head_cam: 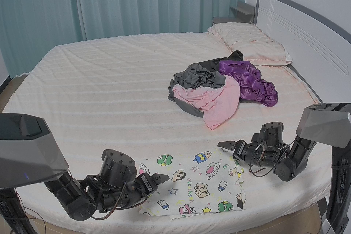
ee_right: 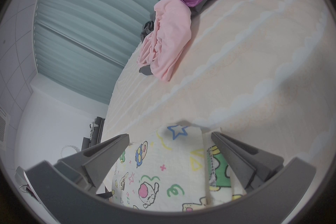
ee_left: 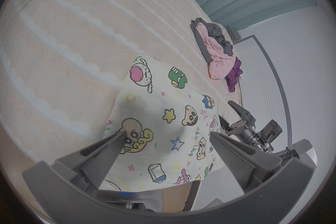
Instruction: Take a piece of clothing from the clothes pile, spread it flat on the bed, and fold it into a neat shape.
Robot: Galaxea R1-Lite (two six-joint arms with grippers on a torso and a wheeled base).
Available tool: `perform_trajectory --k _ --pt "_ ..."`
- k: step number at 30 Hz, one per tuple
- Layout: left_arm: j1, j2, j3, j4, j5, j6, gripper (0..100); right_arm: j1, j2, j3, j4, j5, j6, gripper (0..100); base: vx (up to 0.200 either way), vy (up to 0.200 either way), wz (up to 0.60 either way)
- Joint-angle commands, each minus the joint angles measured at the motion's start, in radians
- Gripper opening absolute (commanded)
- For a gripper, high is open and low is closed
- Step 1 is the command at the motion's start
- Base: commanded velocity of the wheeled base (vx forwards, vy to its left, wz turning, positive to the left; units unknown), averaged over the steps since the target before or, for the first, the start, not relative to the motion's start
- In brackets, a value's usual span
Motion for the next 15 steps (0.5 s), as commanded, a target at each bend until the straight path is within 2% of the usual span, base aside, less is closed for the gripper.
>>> perform_trajectory --k 1,3,4,15 --pt "0.0 0.008 -0.001 0.0 0.0 0.0 100 0.0 0.027 -0.031 0.006 0.001 0.0 100 0.0 0.0 0.0" --pt "0.0 0.008 -0.001 0.0 0.0 0.0 100 -0.004 0.044 -0.04 0.003 0.001 0.002 100 0.0 0.0 0.0" --pt "0.0 0.008 -0.003 0.0 0.0 0.0 100 -0.006 0.047 -0.045 0.004 0.001 0.002 0 0.0 0.0 0.0" --pt "-0.003 0.008 -0.001 0.0 0.0 0.0 100 -0.036 0.042 -0.028 -0.006 -0.004 0.003 0 0.0 0.0 0.0"
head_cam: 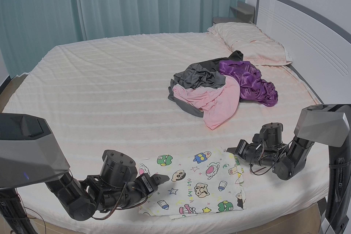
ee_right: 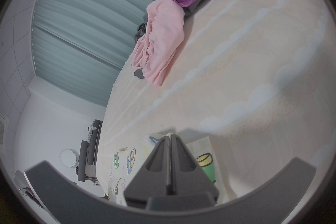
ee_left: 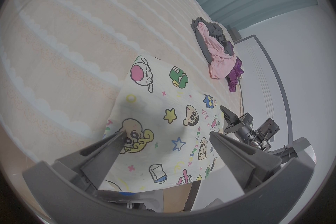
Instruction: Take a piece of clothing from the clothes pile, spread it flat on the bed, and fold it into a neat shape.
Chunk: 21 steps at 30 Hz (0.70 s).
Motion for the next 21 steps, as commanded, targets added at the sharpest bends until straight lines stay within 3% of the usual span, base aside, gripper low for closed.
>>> perform_trajectory --k 1,5,18,19,21 --pt "-0.004 0.003 0.0 0.0 0.0 0.0 100 -0.016 -0.003 0.01 -0.004 -0.006 -0.001 0 0.0 0.0 0.0" --pt "-0.004 0.008 -0.002 0.0 0.0 0.0 100 -0.03 -0.006 0.01 -0.007 -0.039 -0.002 0 0.0 0.0 0.0" --pt "-0.004 0.009 -0.003 0.0 0.0 0.0 100 -0.033 -0.006 0.018 -0.003 -0.045 -0.004 0 0.0 0.0 0.0" --pt "-0.004 0.009 -0.003 0.0 0.0 0.0 100 -0.035 -0.009 0.018 -0.001 -0.045 -0.004 100 0.0 0.0 0.0" --pt "-0.003 0.009 -0.005 0.0 0.0 0.0 100 -0.036 -0.027 0.022 0.0 -0.045 -0.004 100 0.0 0.0 0.0"
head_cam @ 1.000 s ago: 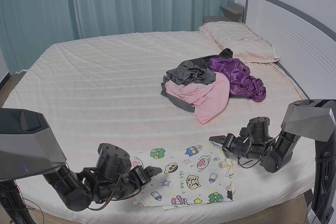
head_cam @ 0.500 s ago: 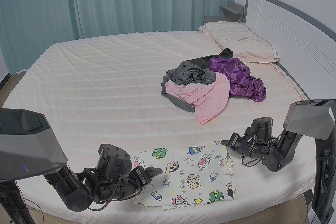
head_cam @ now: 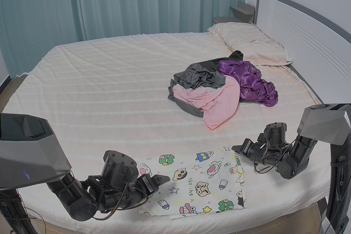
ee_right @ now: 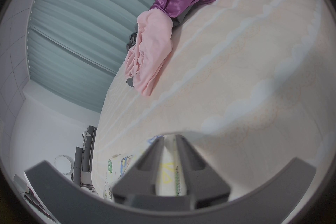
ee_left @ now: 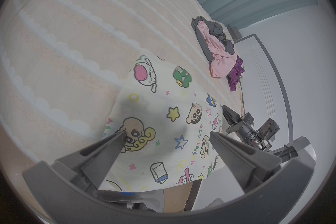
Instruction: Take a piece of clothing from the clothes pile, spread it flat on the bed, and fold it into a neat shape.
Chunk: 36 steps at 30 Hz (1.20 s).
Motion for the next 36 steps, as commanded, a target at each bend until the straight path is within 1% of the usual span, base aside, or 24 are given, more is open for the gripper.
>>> perform_trajectory --k 1,4,7,10,13,14,15,16,17,18,19,20,21,22,23,24,25,26,27,28,30,32,36 --pt "0.002 0.0 -0.002 -0.001 0.0 -0.002 100 -0.006 -0.037 0.011 0.003 0.002 0.0 100 0.0 0.0 0.0" --pt "0.006 -0.004 -0.002 -0.001 0.0 0.0 100 -0.016 -0.073 0.03 0.003 0.001 -0.002 100 0.0 0.0 0.0" --pt "0.012 -0.014 -0.002 -0.002 0.003 0.001 100 -0.027 -0.162 0.105 0.002 0.001 -0.006 100 0.0 0.0 0.0" --pt "0.028 -0.044 -0.002 -0.013 0.032 0.013 100 -0.033 -0.228 0.166 -0.006 -0.004 -0.031 100 0.0 0.0 0.0" --pt "0.069 -0.086 -0.002 -0.058 0.087 0.086 100 -0.049 -0.32 0.22 -0.006 -0.026 -0.051 100 0.0 0.0 0.0" --pt "0.071 -0.087 -0.002 -0.061 0.089 0.09 100 -0.049 -0.325 0.222 -0.006 -0.026 -0.052 100 0.0 0.0 0.0" --pt "0.104 -0.127 0.012 -0.099 0.119 0.148 100 -0.059 -0.388 0.249 -0.005 -0.044 -0.068 100 0.0 0.0 0.0" --pt "0.121 -0.156 0.023 -0.113 0.132 0.173 100 -0.062 -0.434 0.268 0.003 -0.053 -0.077 100 0.0 0.0 0.0" --pt "0.14 -0.19 0.04 -0.124 0.138 0.193 100 -0.064 -0.475 0.288 0.006 -0.055 -0.086 100 0.0 0.0 0.0" --pt "0.14 -0.19 0.04 -0.124 0.138 0.193 100 -0.064 -0.475 0.288 0.006 -0.055 -0.086 100 0.0 0.0 0.0" --pt "0.183 -0.271 0.064 -0.127 0.139 0.23 100 -0.064 -0.555 0.335 0.006 -0.058 -0.112 100 0.0 0.0 0.0" --pt "0.183 -0.271 0.064 -0.127 0.139 0.23 100 -0.064 -0.555 0.335 0.006 -0.058 -0.112 100 0.0 0.0 0.0" --pt "0.213 -0.349 0.078 -0.117 0.141 0.26 100 -0.064 -0.621 0.376 0.006 -0.059 -0.149 100 0.0 0.0 0.0" --pt "0.233 -0.389 0.087 -0.117 0.147 0.273 100 -0.064 -0.658 0.398 0.006 -0.061 -0.17 100 0.0 0.0 0.0" --pt "0.252 -0.426 0.096 -0.117 0.159 0.287 100 -0.062 -0.69 0.421 0.006 -0.065 -0.189 100 0.0 0.0 0.0" --pt "0.253 -0.431 0.096 -0.117 0.161 0.288 100 -0.062 -0.695 0.424 0.006 -0.067 -0.19 100 0.0 0.0 0.0" --pt "0.276 -0.492 0.109 -0.116 0.202 0.323 100 -0.059 -0.75 0.453 0.006 -0.09 -0.215 100 0.0 0.0 0.0" --pt "0.281 -0.517 0.116 -0.114 0.225 0.346 100 -0.059 -0.775 0.465 0.006 -0.105 -0.223 100 0.0 0.0 0.0" --pt "0.281 -0.517 0.116 -0.114 0.225 0.346 100 -0.059 -0.775 0.465 0.006 -0.105 -0.223 100 0.0 0.0 0.0" --pt "0.285 -0.573 0.152 -0.12 0.291 0.405 100 -0.056 -0.833 0.492 0.006 -0.136 -0.24 100 0.0 0.0 0.0" --pt "0.285 -0.63 0.182 -0.124 0.35 0.452 100 -0.055 -0.888 0.518 0.006 -0.154 -0.263 100 0.0 0.0 0.0" --pt "0.284 -0.698 0.207 -0.124 0.386 0.48 100 -0.055 -0.948 0.554 0.006 -0.157 -0.281 100 0.0 0.0 0.0" --pt "0.284 -0.819 0.254 -0.116 0.422 0.512 100 -0.056 -1.052 0.625 0.006 -0.157 -0.304 100 0.0 0.0 0.0"
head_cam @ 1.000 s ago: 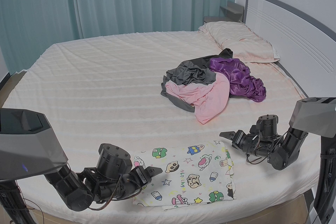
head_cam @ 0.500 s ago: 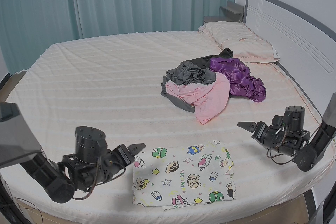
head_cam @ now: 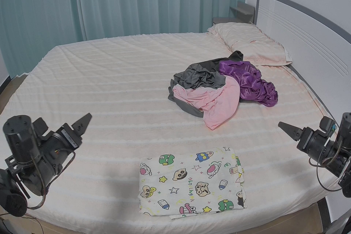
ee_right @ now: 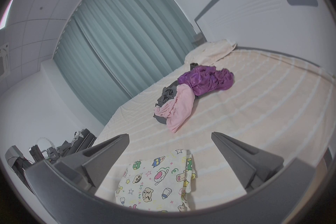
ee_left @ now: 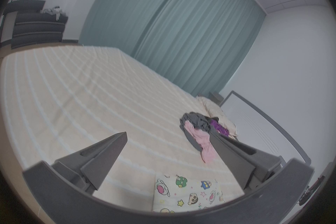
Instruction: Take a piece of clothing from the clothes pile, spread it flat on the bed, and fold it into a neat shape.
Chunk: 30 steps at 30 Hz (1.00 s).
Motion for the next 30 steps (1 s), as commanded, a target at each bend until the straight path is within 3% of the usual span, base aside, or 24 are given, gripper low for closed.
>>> perform_trajectory --k 1,5,9,17,21,24,27,30 --pt "0.016 -0.263 0.105 0.002 0.082 0.079 100 0.001 -0.239 0.129 0.0 -0.017 -0.042 100 0.0 0.0 0.0" --pt "0.016 -0.333 0.165 0.0 0.154 0.144 100 -0.007 -0.305 0.186 0.01 -0.025 -0.074 100 0.0 0.0 0.0" --pt "0.016 -0.42 0.201 -0.001 0.212 0.187 100 -0.007 -0.425 0.186 0.118 -0.071 -0.082 100 0.0 0.0 0.0" --pt "0.016 -0.629 0.263 0.013 0.284 0.345 100 -0.002 -0.747 0.186 0.483 -0.075 -0.128 100 0.0 0.0 0.0" --pt "0.016 -0.773 0.263 0.129 0.347 0.421 100 -0.006 -0.932 0.186 0.662 -0.077 -0.151 100 0.0 0.0 0.0" --pt "0.016 -0.866 0.263 0.208 0.35 0.466 100 -0.01 -1.015 0.186 0.739 -0.078 -0.177 100 0.0 0.0 0.0" --pt "0.019 -1.03 0.263 0.338 0.352 0.575 100 -0.035 -1.13 0.186 0.86 -0.078 -0.211 100 0.0 0.0 0.0" --pt "0.067 -1.121 0.263 0.404 0.349 0.636 100 -0.064 -1.184 0.186 0.905 -0.078 -0.244 100 0.0 0.0 0.0"
